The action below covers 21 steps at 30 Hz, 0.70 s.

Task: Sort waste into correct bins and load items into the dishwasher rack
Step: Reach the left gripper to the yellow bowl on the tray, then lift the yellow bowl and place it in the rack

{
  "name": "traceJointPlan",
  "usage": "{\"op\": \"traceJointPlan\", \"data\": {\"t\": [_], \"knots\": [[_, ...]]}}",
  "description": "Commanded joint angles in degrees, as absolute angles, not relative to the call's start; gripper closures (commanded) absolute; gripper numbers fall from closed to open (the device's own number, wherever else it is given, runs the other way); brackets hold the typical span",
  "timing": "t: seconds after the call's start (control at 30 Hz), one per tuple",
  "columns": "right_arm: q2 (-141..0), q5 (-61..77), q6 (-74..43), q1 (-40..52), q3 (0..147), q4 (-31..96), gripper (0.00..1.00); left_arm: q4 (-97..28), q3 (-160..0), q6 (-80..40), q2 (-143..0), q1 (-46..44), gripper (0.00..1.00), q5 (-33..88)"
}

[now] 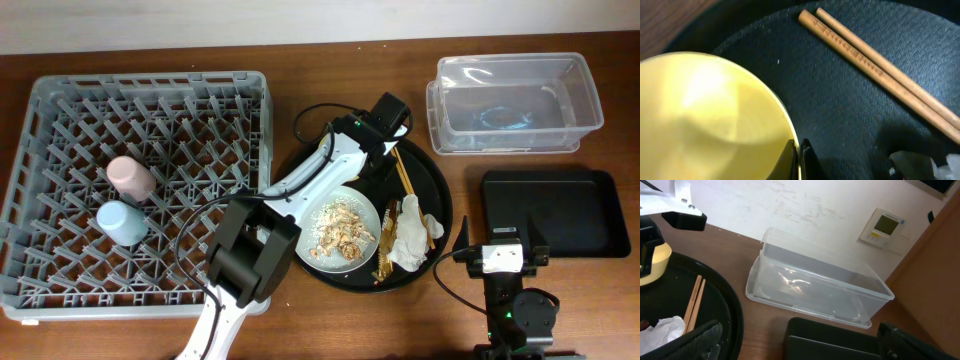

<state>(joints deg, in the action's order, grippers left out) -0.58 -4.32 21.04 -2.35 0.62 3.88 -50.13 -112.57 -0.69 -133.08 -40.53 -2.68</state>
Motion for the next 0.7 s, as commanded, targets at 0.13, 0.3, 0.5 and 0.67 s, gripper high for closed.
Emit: {"op": "traceJointPlan", "data": {"t": [0.13, 0.3, 0.5, 0.67], "knots": [[-0.21, -5.19, 20.99, -1.93, 0.32, 4.27, 0.01, -59.55, -133.86, -6.85, -129.01, -39.53, 0.99, -2.42], [-0.21, -5.19, 20.99, -1.93, 0.32, 4.29, 0.01, -66.63, -143.76, -15.22, -124.38, -31.31, 1.0, -2.59], [-0.21, -5.19, 20.99, -1.93, 0.32, 4.27, 0.01, -69.65, -143.13, -27.27, -123.74, -10.24, 1.0, 20.12], [-0.21, -5.19, 20.99, -1.93, 0.32, 4.29, 0.01, -69.47, -142.47, -27.38, -123.85, 1.93, 1.0, 31.35]]}}
